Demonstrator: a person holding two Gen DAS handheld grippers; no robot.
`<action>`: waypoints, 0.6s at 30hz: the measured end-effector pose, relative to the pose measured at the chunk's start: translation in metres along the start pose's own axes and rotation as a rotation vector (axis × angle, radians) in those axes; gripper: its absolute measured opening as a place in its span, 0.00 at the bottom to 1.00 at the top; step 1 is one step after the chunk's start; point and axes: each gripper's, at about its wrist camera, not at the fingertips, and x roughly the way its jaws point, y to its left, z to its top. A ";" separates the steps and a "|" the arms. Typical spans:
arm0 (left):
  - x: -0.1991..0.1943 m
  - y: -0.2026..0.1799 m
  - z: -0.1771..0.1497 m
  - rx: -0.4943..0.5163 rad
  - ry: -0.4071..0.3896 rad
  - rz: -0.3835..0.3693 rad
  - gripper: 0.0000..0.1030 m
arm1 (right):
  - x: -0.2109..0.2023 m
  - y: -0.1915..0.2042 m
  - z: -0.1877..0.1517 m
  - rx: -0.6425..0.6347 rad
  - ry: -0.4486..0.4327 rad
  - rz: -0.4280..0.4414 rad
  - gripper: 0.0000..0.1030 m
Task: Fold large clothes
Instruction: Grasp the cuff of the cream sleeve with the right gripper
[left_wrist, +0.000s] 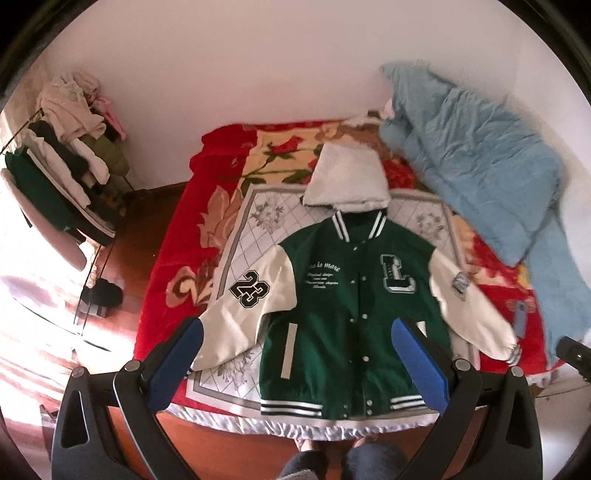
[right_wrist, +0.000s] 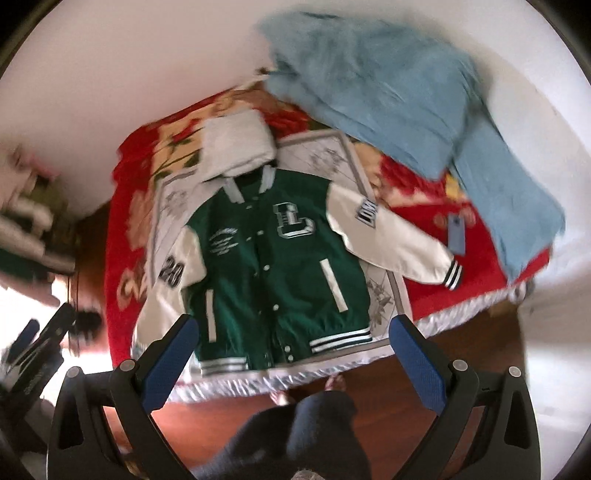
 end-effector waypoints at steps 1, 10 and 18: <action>0.016 -0.007 0.003 -0.002 0.005 0.004 1.00 | 0.021 -0.016 0.005 0.042 0.012 -0.012 0.98; 0.158 -0.089 0.010 0.015 0.111 0.117 1.00 | 0.210 -0.189 0.030 0.403 0.139 0.040 0.67; 0.306 -0.158 -0.028 0.036 0.286 0.178 1.00 | 0.398 -0.345 -0.002 0.849 0.138 0.152 0.74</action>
